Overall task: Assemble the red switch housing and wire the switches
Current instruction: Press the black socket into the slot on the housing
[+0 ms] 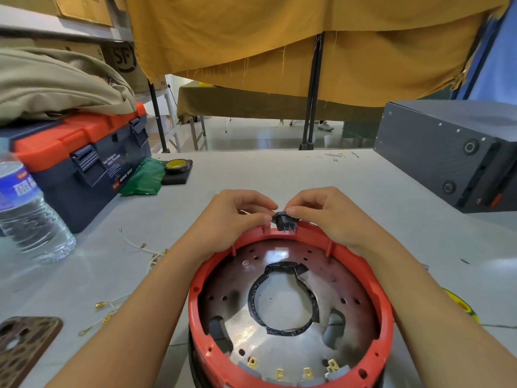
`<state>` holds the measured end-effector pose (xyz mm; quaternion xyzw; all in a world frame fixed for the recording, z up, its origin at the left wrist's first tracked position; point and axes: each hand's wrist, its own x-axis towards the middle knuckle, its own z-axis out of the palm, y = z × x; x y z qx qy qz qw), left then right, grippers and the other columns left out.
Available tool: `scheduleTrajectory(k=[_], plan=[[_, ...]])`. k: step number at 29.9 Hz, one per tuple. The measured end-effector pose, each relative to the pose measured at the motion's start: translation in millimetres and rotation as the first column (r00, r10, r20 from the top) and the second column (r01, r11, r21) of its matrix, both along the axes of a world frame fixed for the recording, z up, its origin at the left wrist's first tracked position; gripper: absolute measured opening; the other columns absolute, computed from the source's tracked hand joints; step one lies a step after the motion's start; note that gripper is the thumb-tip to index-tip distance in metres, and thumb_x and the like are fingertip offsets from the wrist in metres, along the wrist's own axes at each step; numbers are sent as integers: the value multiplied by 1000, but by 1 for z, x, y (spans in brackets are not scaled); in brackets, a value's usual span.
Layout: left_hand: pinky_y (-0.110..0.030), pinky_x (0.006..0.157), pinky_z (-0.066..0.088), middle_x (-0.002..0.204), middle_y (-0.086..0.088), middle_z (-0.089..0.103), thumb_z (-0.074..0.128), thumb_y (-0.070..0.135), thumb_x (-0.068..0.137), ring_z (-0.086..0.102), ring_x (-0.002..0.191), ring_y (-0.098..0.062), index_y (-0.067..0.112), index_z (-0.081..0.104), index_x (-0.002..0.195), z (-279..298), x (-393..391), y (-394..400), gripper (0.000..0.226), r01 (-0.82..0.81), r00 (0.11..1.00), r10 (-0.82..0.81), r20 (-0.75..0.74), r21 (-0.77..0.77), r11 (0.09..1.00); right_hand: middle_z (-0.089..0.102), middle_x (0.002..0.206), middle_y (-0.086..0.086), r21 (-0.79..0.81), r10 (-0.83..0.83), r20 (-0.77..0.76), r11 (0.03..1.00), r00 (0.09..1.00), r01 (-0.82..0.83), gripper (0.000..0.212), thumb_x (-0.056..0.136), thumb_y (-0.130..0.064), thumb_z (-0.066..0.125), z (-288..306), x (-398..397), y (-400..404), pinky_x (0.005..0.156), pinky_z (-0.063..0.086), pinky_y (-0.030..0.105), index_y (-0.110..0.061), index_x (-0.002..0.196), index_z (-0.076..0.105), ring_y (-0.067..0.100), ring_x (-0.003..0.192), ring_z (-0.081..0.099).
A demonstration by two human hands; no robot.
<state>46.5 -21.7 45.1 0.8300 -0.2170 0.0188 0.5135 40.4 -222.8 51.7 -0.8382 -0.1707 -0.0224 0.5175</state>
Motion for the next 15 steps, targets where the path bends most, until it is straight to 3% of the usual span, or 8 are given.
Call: scheduleTrajectory(k=[4, 8, 11, 15], plan=[[-26, 81, 51, 80, 7, 74, 68, 16, 80, 69, 81, -13, 33, 70, 86, -2, 1, 1, 18, -4, 1000, 4, 14, 5, 1000, 73, 85, 1, -15, 8, 6, 1000, 1000, -8, 12, 89, -13, 62, -1, -1, -1, 83, 48, 21, -10, 88, 74, 6, 81, 65], [-24, 75, 51, 72, 3, 71, 69, 11, 81, 64, 70, -7, 26, 68, 78, -3, 1, 0, 15, -47, 998, 47, 42, 3, 999, 74, 92, -5, -55, 4, 19, 998, 1000, -3, 18, 92, -12, 58, -2, -3, -3, 91, 48, 24, -15, 95, 75, 7, 92, 65], [-12, 70, 48, 69, 7, 69, 67, 7, 81, 63, 67, 0, 23, 69, 79, -2, -1, -1, 17, -70, 994, 67, 86, 31, 997, 72, 99, -8, -75, -6, 17, 997, 1000, 7, 25, 92, -6, 55, -3, -3, -3, 94, 47, 25, -20, 102, 74, 5, 97, 63], [-11, 69, 48, 76, 11, 70, 66, 6, 83, 62, 68, 1, 24, 69, 78, 0, -1, -2, 19, -111, 984, 96, 149, 97, 989, 70, 95, -9, -83, -38, 60, 996, 997, 43, 28, 89, -3, 59, -4, -3, -3, 88, 48, 22, -25, 99, 73, 3, 92, 63]])
